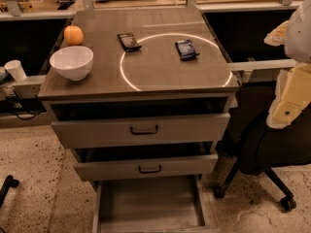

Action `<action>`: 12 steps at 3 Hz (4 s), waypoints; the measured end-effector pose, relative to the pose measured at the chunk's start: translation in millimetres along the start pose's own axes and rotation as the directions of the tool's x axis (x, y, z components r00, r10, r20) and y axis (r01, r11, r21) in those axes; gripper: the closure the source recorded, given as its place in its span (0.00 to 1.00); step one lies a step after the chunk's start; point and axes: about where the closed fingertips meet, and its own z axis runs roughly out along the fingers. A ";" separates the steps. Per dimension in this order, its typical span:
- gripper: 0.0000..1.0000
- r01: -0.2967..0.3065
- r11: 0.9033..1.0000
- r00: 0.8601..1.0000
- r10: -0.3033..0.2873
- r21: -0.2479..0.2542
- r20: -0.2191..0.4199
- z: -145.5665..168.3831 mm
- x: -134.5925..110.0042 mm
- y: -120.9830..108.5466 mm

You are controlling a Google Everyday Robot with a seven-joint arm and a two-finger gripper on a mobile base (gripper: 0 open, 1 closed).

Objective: Place rxbar chocolate into bottom drawer

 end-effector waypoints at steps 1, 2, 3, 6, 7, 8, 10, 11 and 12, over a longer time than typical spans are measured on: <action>0.00 0.000 1.000 1.000 0.000 0.000 0.000 0.0 0.0 0.0; 0.00 0.048 0.999 0.997 -0.047 -0.020 0.059 22.1 -33.6 -28.1; 0.00 0.181 0.982 0.973 -0.169 -0.061 0.156 57.2 -95.7 -77.1; 0.00 0.347 0.933 0.863 -0.278 -0.094 0.423 122.0 -250.0 -153.1; 0.00 0.345 0.934 0.861 -0.278 -0.089 0.426 124.7 -253.1 -154.4; 0.00 0.346 0.934 0.843 -0.270 -0.085 0.465 148.3 -271.0 -168.2; 0.00 0.237 0.971 0.810 -0.188 -0.017 0.556 196.2 -320.1 -224.0; 0.00 0.089 0.996 0.815 -0.091 0.031 0.573 183.2 -318.6 -254.5; 0.00 0.060 0.998 0.812 -0.070 0.037 0.580 182.5 -321.0 -259.9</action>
Offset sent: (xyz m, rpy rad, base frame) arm 0.1236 0.0842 -0.0235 0.1414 0.0110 0.2017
